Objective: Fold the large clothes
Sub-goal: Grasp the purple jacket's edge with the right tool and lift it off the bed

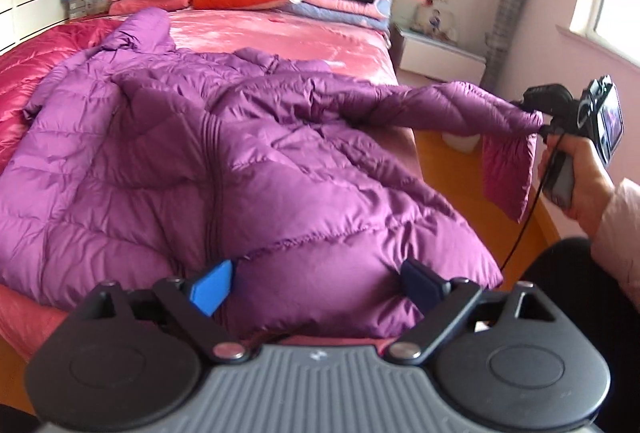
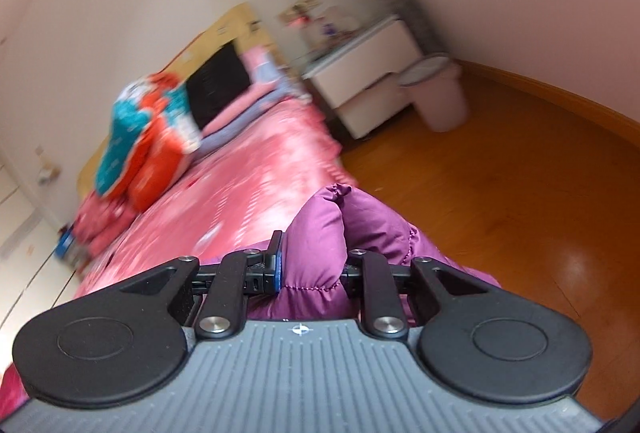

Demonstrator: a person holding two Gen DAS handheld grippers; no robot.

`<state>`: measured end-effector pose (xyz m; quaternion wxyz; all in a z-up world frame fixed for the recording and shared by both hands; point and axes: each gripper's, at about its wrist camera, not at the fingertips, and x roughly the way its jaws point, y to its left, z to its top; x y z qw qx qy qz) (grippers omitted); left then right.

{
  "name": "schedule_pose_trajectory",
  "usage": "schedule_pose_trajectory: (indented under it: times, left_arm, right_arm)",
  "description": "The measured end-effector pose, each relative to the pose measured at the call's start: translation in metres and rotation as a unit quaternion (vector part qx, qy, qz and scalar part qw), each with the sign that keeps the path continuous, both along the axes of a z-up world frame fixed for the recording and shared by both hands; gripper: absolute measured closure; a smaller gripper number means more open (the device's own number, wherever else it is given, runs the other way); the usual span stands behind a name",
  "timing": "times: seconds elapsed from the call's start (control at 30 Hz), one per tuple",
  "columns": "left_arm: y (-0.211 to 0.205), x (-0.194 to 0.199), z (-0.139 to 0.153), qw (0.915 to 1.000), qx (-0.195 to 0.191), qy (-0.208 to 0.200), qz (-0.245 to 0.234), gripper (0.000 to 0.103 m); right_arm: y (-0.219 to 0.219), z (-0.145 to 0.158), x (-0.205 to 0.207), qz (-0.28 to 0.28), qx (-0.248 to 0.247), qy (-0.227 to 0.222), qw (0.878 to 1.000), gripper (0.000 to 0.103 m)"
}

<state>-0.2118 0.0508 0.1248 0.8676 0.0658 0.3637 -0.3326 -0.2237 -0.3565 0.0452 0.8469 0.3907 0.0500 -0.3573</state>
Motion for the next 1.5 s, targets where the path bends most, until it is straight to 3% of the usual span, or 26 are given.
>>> schedule_pose_trajectory:
  times: [0.33, 0.43, 0.6, 0.67, 0.73, 0.87, 0.9, 0.93, 1.07, 1.13, 1.23, 1.33, 1.4, 1.5]
  left_arm:
    - [-0.004, 0.004, -0.013, 0.9987, 0.038, 0.007, -0.032, 0.011]
    - [-0.008, 0.012, -0.019, 0.9981, 0.048, 0.006, -0.037, 0.011]
    - [-0.015, 0.029, -0.021, 0.9991, 0.034, -0.003, -0.026, 0.011]
    - [-0.021, 0.035, -0.018, 0.9995, 0.02, -0.01, -0.021, 0.011]
    - [-0.031, 0.043, -0.016, 0.9996, 0.007, -0.021, -0.02, 0.011]
    - [-0.052, 0.06, -0.002, 0.9979, -0.051, -0.037, -0.013, 0.011]
    - [-0.057, 0.063, 0.001, 0.9969, -0.069, -0.037, -0.01, 0.01]
    - [-0.06, 0.066, 0.003, 0.9961, -0.08, -0.034, -0.009, 0.01]
    - [-0.067, 0.062, 0.002, 0.9967, -0.075, -0.02, -0.023, 0.01]
    - [-0.062, 0.056, 0.003, 0.9973, -0.068, -0.013, -0.027, 0.01]
    - [-0.046, 0.046, 0.011, 0.9966, -0.079, 0.006, -0.022, 0.01]
    - [-0.03, 0.038, 0.017, 0.9964, -0.078, 0.02, -0.026, 0.01]
    - [-0.02, 0.028, 0.019, 0.9969, -0.071, 0.017, -0.029, 0.01]
    - [-0.009, 0.023, 0.02, 0.9982, -0.056, 0.008, -0.021, 0.01]
  right_arm:
    - [-0.029, -0.019, -0.023, -0.088, 0.022, -0.02, 0.996, 0.081]
    - [-0.033, -0.026, -0.018, -0.104, 0.026, -0.007, 0.994, 0.08]
    - [-0.036, -0.022, 0.001, -0.086, 0.019, 0.044, 0.995, 0.073]
    - [-0.039, -0.026, 0.006, -0.077, 0.028, 0.059, 0.995, 0.065]
    - [-0.042, -0.03, 0.004, -0.077, 0.041, 0.072, 0.994, 0.037]
    - [-0.053, -0.035, -0.001, -0.087, 0.075, 0.083, 0.99, 0.022]
    - [-0.055, -0.036, -0.003, -0.093, 0.084, 0.082, 0.989, 0.016]
    - [-0.055, -0.038, -0.009, -0.105, 0.094, 0.08, 0.987, 0.002]
    - [-0.046, -0.033, -0.03, -0.156, 0.092, 0.089, 0.979, 0.0]
    - [-0.045, -0.035, -0.029, -0.16, 0.095, 0.068, 0.98, 0.0]
    - [-0.036, -0.036, -0.021, -0.1, 0.105, -0.005, 0.989, 0.0]
    - [-0.016, -0.029, 0.012, 0.014, 0.11, -0.049, 0.993, 0.0]
    - [0.002, -0.023, 0.042, 0.114, 0.117, -0.073, 0.984, 0.0]
    - [0.031, -0.019, 0.089, 0.237, 0.134, -0.084, 0.959, 0.001]
